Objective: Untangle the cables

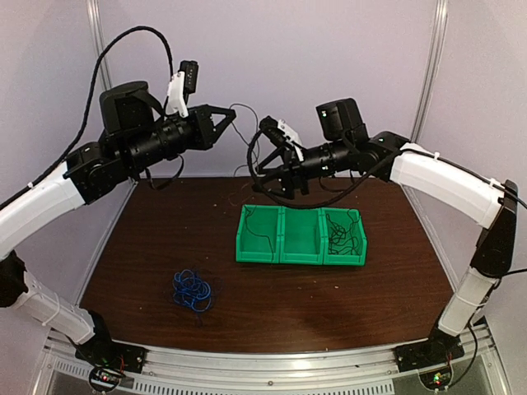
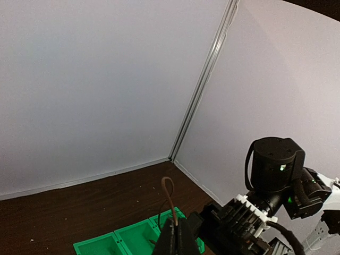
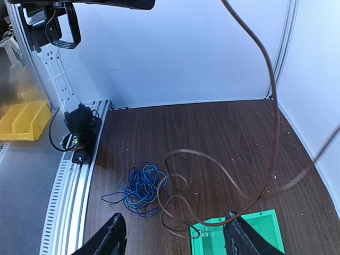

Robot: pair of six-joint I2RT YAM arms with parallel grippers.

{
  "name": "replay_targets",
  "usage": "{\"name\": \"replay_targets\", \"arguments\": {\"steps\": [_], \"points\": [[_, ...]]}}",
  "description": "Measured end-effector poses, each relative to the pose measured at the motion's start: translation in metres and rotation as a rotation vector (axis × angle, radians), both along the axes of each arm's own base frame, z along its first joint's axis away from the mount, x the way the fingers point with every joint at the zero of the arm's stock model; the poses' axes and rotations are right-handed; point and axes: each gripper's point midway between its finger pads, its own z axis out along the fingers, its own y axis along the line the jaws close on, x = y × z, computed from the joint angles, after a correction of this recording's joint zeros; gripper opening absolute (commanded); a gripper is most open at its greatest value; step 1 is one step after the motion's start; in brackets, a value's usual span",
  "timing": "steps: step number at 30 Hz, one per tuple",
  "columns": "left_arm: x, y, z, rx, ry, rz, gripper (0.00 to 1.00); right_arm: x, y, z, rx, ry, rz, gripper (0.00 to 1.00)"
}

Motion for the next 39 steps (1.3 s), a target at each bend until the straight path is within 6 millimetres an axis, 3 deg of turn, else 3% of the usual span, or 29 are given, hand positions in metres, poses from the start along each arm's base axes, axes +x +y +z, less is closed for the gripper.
{"name": "replay_targets", "arguments": {"steps": [5,13,18,28,31,35,39], "points": [[-0.001,-0.012,-0.003,-0.028,0.024,-0.046,0.00,0.006,0.015,-0.008,0.008,0.055,-0.012,0.52],[-0.004,-0.017,0.001,-0.067,0.031,-0.083,0.00,0.018,0.018,0.003,0.063,0.092,-0.077,0.47],[-0.004,-0.018,0.002,-0.085,0.032,-0.086,0.00,0.026,0.017,0.009,0.090,0.114,-0.118,0.37],[-0.004,-0.018,-0.002,-0.085,0.036,-0.085,0.00,0.057,0.000,0.012,0.108,0.130,-0.241,0.34],[-0.004,-0.018,-0.002,-0.085,0.036,-0.085,0.00,0.059,0.000,0.010,0.103,0.121,-0.246,0.24],[-0.004,-0.018,-0.002,-0.085,0.035,-0.086,0.00,0.058,0.000,0.008,0.097,0.114,-0.243,0.01],[-0.004,-0.018,-0.002,-0.086,0.036,-0.085,0.00,0.057,0.000,0.007,0.094,0.104,-0.232,0.00]]}}
